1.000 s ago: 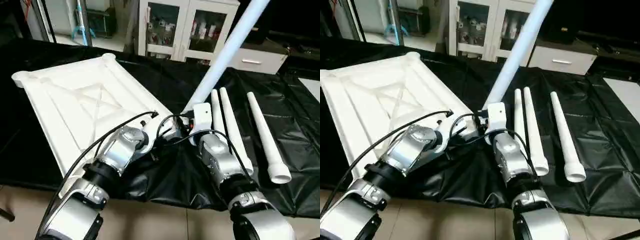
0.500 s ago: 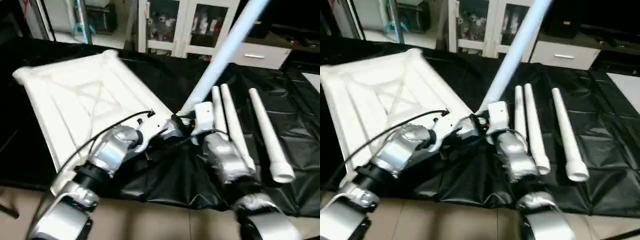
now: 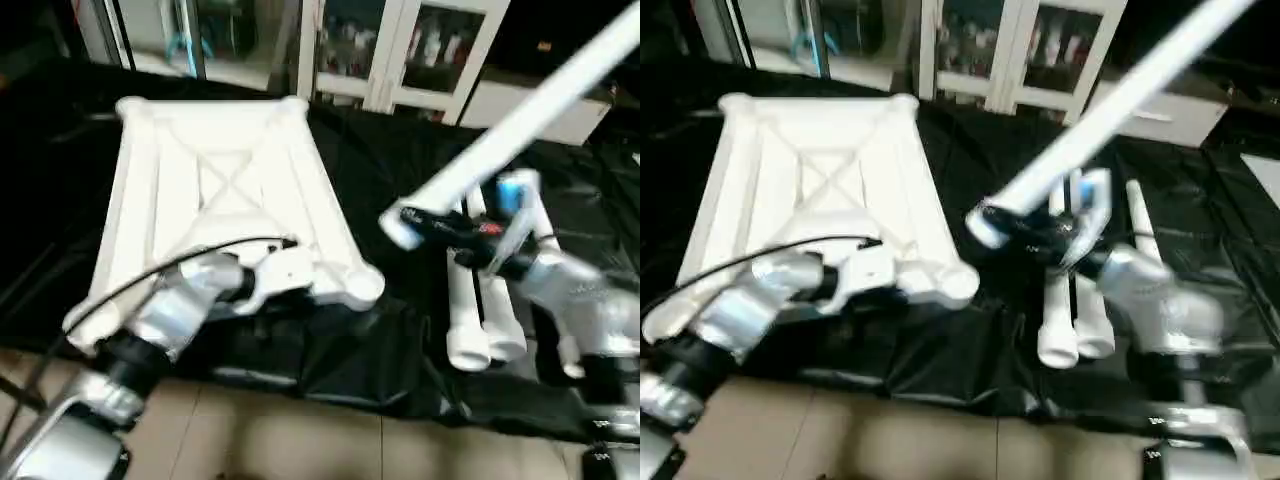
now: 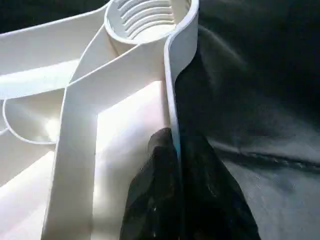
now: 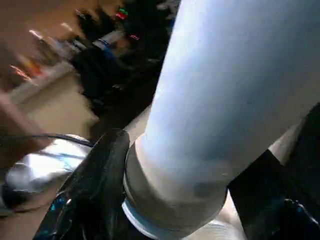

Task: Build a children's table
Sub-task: Insert table leg to table base

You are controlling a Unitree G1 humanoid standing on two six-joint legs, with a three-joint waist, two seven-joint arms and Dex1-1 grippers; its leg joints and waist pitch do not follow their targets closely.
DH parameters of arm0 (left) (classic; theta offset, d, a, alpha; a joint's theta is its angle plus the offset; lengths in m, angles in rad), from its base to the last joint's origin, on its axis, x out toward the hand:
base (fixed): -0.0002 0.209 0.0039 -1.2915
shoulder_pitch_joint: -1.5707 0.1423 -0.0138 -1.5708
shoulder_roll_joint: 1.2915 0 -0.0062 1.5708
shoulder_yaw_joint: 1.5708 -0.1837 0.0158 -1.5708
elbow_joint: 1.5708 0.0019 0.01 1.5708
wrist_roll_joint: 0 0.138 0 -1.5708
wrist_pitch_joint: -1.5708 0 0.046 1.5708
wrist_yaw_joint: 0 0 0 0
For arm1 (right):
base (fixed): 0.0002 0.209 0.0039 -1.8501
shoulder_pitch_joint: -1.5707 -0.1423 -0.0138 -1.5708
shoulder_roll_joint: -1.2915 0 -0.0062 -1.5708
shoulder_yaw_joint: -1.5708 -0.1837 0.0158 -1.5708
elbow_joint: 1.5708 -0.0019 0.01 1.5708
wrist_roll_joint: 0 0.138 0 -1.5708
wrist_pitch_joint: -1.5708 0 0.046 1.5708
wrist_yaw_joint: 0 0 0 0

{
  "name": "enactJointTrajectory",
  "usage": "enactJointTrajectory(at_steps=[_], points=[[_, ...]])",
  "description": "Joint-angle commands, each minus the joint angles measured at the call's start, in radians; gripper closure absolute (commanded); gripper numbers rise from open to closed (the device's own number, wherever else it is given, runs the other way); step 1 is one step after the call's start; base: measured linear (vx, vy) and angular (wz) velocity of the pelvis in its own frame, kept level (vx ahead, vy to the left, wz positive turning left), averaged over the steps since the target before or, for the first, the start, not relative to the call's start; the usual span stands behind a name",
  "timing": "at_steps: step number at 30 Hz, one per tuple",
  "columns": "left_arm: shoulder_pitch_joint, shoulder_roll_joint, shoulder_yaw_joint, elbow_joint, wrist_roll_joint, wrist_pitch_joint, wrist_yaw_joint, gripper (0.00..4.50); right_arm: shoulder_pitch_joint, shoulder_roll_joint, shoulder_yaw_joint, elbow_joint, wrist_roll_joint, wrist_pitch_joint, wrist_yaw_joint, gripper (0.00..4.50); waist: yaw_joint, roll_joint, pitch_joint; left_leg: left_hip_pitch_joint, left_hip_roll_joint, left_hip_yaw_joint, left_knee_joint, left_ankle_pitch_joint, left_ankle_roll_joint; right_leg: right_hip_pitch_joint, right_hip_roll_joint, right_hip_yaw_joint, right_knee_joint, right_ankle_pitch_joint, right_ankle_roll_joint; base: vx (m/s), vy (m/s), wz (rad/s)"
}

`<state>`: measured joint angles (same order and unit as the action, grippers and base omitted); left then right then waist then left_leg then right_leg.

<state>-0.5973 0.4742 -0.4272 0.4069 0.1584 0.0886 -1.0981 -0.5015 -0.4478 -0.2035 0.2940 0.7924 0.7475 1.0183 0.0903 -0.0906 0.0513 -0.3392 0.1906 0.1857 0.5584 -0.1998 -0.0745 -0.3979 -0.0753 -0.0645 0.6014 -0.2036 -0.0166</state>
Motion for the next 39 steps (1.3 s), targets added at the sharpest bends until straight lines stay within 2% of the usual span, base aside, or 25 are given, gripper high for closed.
enactJointTrajectory(at_steps=[1,3,4,7,8,11,14,16,19,24,26,28,30,34,36,37,38,39], points=[[0.043,0.0,-0.021,0.02,-0.003,-0.045,-0.011,4.5,-0.002,-0.016,-0.052,-0.048,0.114,0.094,0.015,1.97,0.009,-0.012,-0.055,0.0,0.048,-0.009,-0.049,-0.027,0.092,0.05,-0.081,0.05,-0.049,-0.047,-0.226,0.0,0.0,0.0],[0.04,0.002,-0.009,0.026,-0.001,-0.039,0.0,4.5,-0.001,-0.019,-0.077,-0.07,0.186,0.157,0.02,1.97,0.011,-0.018,-0.055,-0.001,0.047,-0.008,-0.046,-0.015,0.097,0.049,-0.079,0.051,-0.046,-0.037,-0.225,0.0,0.0,0.0],[0.039,0.004,-0.006,0.025,-0.006,-0.033,-0.008,4.01,0.0,-0.019,-0.085,-0.074,0.202,0.172,0.023,1.97,0.012,-0.018,-0.054,-0.002,0.046,-0.008,-0.045,-0.017,0.094,0.048,-0.08,0.051,-0.046,-0.045,-0.224,0.0,0.0,0.0],[0.041,0.003,0.014,0.004,-0.037,0.013,-0.028,3.85,0.001,-0.02,-0.097,-0.081,0.235,0.218,0.038,1.97,0.014,-0.019,-0.056,-0.002,0.046,-0.008,-0.043,-0.019,0.077,0.047,-0.08,0.049,-0.043,-0.065,-0.225,0.0,0.0,0.0],[0.043,0.003,0.021,-0.007,-0.053,0.023,-0.041,3.65,0.003,-0.018,-0.098,-0.087,0.244,0.238,0.047,1.97,0.015,-0.018,-0.056,-0.002,0.045,-0.008,-0.043,-0.017,0.071,0.047,-0.08,0.049,-0.042,-0.063,-0.226,0.0,0.0,0.0],[0.045,0.005,0.025,-0.012,-0.058,0.023,-0.046,3.53,0.006,-0.016,-0.098,-0.096,0.254,0.256,0.046,1.97,0.015,-0.017,-0.061,0.001,0.045,-0.008,-0.038,0.025,0.069,0.046,-0.075,0.046,-0.032,0.019,-0.244,0.0,0.0,0.0],[0.043,0.002,0.03,-0.012,-0.057,0.013,-0.04,3.23,0.011,-0.013,-0.107,-0.111,0.287,0.286,0.021,1.97,0.02,-0.023,-0.065,0.001,0.043,-0.007,-0.032,0.068,0.088,0.049,-0.074,0.046,-0.025,0.089,-0.258,0.0,0.0,0.0],[0.044,-0.002,0.032,-0.017,-0.057,0.018,-0.04,3.1,0.012,-0.011,-0.114,-0.115,0.305,0.301,0.008,1.97,0.022,-0.025,-0.064,0.0,0.042,-0.006,-0.031,0.067,0.094,0.05,-0.075,0.047,-0.025,0.086,-0.261,0.0,0.0,0.0],[0.046,-0.001,0.029,-0.029,-0.061,0.026,-0.044,2.78,0.009,-0.013,-0.121,-0.112,0.31,0.31,0.005,1.97,0.026,-0.028,-0.064,-0.001,0.043,-0.007,-0.03,0.058,0.086,0.05,-0.076,0.046,-0.025,0.061,-0.258,0.0,0.0,0.0],[0.051,-0.005,0.043,-0.054,-0.085,0.049,-0.05,2.65,-0.001,-0.014,-0.134,-0.103,0.313,0.316,-0.002,1.97,0.032,-0.028,-0.062,-0.002,0.044,-0.008,-0.031,0.028,0.058,0.049,-0.076,0.046,-0.027,0.017,-0.246,0.0,0.0,0.0],[0.049,-0.008,0.056,-0.061,-0.099,0.053,-0.048,2.35,0.0,-0.015,-0.133,-0.106,0.317,0.319,-0.006,1.97,0.033,-0.029,-0.062,-0.002,0.043,-0.008,-0.03,0.015,0.047,0.049,-0.077,0.046,-0.027,0.002,-0.24,0.0,0.0,0.0],[0.041,-0.021,0.103,-0.075,-0.153,0.085,-0.049,2.21,0.001,-0.013,-0.131,-0.109,0.321,0.319,-0.012,1.97,0.033,-0.027,-0.06,-0.003,0.043,-0.009,-0.03,-0.003,0.03,0.048,-0.079,0.046,-0.028,-0.018,-0.24,0.0,0.0,0.0],[0.021,-0.035,0.153,-0.071,-0.194,0.098,-0.031,2.13,0.002,-0.011,-0.129,-0.11,0.317,0.314,-0.017,1.97,0.035,-0.03,-0.059,-0.004,0.043,-0.01,-0.031,-0.032,0.01,0.047,-0.078,0.045,-0.03,-0.04,-0.237,0.0,0.0,0.0],[0.004,-0.037,0.18,-0.062,-0.207,0.083,-0.015,1.86,0.002,-0.006,-0.126,-0.11,0.308,0.309,-0.025,1.97,0.035,-0.032,-0.057,-0.005,0.042,-0.014,-0.032,-0.062,-0.003,0.048,-0.078,0.045,-0.036,-0.089,-0.211,0.0,0.0,0.0],[-0.006,-0.048,0.211,-0.055,-0.237,0.088,0.0,1.7,0.002,-0.009,-0.071,-0.112,0.217,0.252,-0.042,1.97,0.036,-0.031,-0.058,-0.007,0.042,-0.015,-0.031,-0.046,-0.01,0.048,-0.078,0.045,-0.034,-0.084,-0.199,0.0,0.0,0.0],[-0.011,-0.052,0.223,-0.051,-0.248,0.094,0.006,1.58,0.002,-0.011,-0.063,-0.112,0.205,0.243,-0.043,1.97,0.036,-0.032,-0.058,-0.007,0.042,-0.014,-0.031,-0.041,-0.013,0.048,-0.078,0.045,-0.034,-0.078,-0.198,0.0,0.0,0.0],[-0.038,-0.075,0.287,-0.033,-0.302,0.123,0.036,1.5,0.002,-0.02,-0.02,-0.114,0.145,0.2,-0.05,1.97,0.037,-0.033,-0.059,-0.009,0.04,-0.013,-0.029,-0.028,-0.02,0.049,-0.078,0.043,-0.029,-0.059,-0.204,0.0,0.0,0.0],[-0.046,-0.082,0.306,-0.028,-0.319,0.132,0.046,1.45,0.003,-0.023,-0.008,-0.115,0.127,0.187,-0.052,1.97,0.037,-0.034,-0.059,-0.008,0.038,-0.013,-0.029,-0.025,-0.022,0.048,-0.076,0.043,-0.031,-0.05,-0.207,0.0,0.0,0.0]])
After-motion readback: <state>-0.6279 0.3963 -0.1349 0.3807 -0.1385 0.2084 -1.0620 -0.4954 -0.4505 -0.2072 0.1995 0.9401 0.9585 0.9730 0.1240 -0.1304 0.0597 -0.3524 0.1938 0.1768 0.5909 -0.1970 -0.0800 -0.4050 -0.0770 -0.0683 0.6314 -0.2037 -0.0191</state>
